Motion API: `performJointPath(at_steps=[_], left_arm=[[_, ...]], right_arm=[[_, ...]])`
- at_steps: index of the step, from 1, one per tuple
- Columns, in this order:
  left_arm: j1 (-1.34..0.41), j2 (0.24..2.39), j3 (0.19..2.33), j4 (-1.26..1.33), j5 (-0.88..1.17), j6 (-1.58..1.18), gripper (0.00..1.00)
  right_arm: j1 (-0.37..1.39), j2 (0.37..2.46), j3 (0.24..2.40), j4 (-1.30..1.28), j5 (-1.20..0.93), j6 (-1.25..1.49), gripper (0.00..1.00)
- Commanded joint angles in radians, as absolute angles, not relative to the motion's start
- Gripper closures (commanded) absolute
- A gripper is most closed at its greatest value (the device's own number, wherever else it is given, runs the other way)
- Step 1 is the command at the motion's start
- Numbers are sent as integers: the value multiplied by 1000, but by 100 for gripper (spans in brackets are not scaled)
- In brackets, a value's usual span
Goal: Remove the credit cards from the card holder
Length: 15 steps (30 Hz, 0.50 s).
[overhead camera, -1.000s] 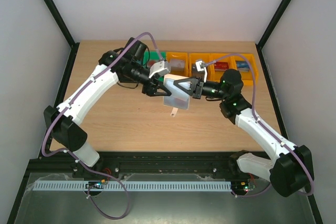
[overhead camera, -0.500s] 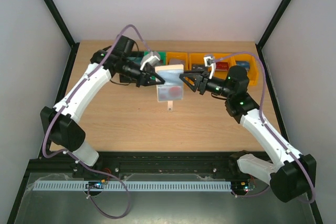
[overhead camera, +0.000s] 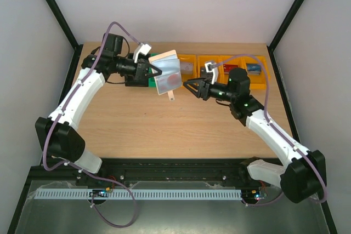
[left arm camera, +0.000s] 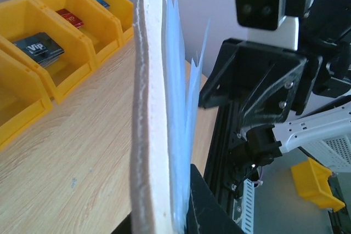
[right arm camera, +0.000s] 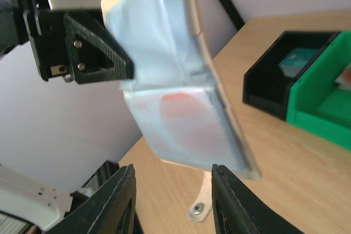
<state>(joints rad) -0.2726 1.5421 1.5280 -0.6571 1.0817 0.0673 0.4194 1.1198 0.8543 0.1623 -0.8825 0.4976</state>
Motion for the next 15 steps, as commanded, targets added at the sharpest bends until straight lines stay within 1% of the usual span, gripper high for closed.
performJointPath(at_steps=[1, 9, 15], left_arm=[[-275, 1507, 1523, -629, 1102, 36, 98], [-282, 1534, 1528, -649, 1128, 24, 98], [-308, 1524, 1501, -659, 1100, 44, 98]], right_arm=[[445, 1143, 843, 276, -946, 547, 63], [445, 1107, 820, 246, -922, 522, 63], [445, 1077, 790, 206, -899, 493, 63]])
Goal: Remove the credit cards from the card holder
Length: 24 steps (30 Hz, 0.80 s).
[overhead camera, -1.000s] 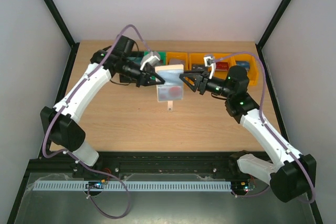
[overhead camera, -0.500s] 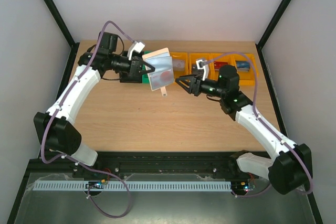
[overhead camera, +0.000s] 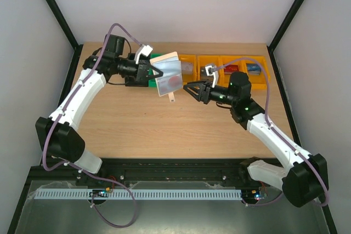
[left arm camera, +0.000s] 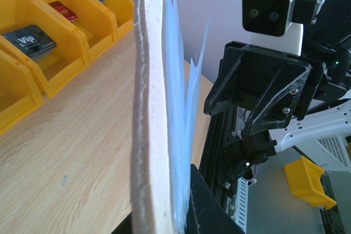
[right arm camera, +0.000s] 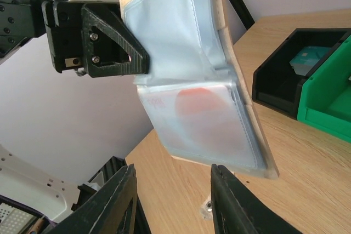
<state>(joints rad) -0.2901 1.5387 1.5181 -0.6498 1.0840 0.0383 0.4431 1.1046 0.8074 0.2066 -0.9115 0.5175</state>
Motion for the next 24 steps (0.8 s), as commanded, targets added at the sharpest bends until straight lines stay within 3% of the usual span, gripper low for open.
performJointPath(at_steps=[1, 24], left_arm=[[-312, 1525, 1498, -659, 1098, 47, 98], [-348, 1456, 1424, -591, 1087, 5, 98]], right_arm=[[445, 1076, 785, 207, -895, 495, 63], [515, 1008, 688, 295, -867, 558, 65]])
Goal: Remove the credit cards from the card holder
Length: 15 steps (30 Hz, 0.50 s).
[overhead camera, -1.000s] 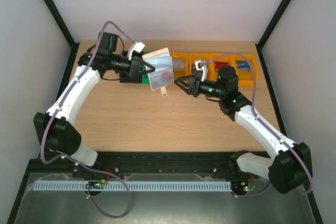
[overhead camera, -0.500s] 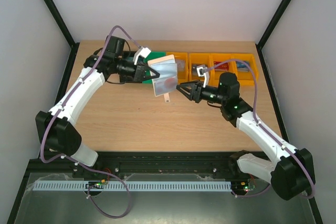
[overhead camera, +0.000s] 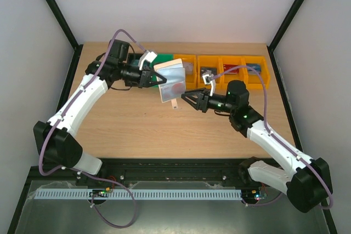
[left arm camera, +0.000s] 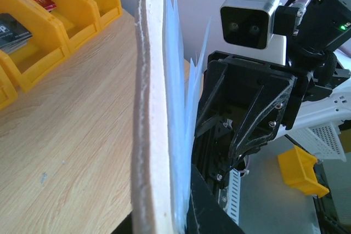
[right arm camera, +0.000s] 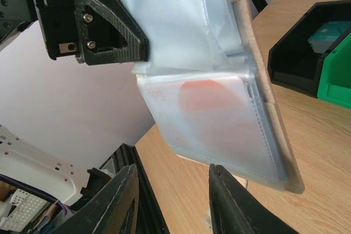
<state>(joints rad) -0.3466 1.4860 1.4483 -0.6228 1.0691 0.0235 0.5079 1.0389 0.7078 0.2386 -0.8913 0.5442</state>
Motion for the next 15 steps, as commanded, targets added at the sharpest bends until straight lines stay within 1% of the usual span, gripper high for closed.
performJointPath(at_steps=[1, 15], left_arm=[[-348, 1452, 1422, -592, 1088, 5, 98], [-348, 1439, 1412, -581, 1117, -8, 98]], right_arm=[[515, 1009, 685, 296, -868, 562, 65], [522, 1024, 689, 326, -859, 605, 66]])
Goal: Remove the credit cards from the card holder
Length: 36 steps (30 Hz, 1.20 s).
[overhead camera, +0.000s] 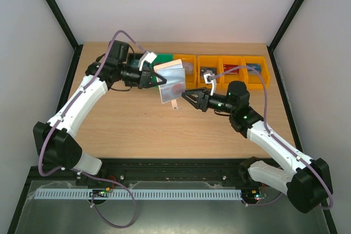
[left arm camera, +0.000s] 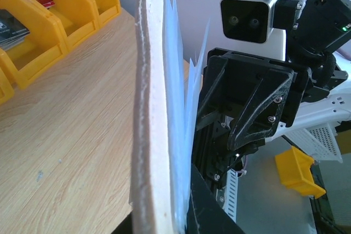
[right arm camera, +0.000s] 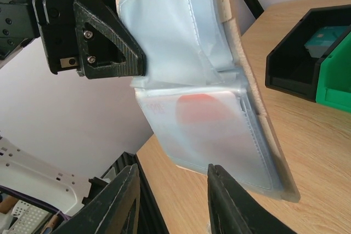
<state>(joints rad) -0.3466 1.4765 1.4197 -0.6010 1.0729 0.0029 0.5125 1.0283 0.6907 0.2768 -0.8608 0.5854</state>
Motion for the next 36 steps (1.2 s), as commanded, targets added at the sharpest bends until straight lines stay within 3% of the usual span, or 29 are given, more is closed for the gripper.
performJointPath(at_steps=[1, 10, 15, 24, 32, 36], left_arm=[[-348, 1439, 1413, -581, 1122, -7, 98], [-332, 1420, 1396, -560, 1128, -26, 98], [-330, 1409, 1396, -560, 1154, -26, 98], [-322, 1389, 1403, -595, 1200, 8, 98], [-321, 1384, 1412, -635, 1239, 54, 98], [-321, 1384, 1406, -630, 1226, 55, 98]], right_arm=[[523, 1026, 692, 326, -863, 605, 66], [552, 1039, 664, 444, -920, 627, 67], [561, 1049, 667, 447, -872, 610, 74], [560, 993, 701, 271, -700, 478, 74], [560, 1000, 705, 290, -682, 499, 70], [560, 1044, 730, 255, -729, 511, 83]])
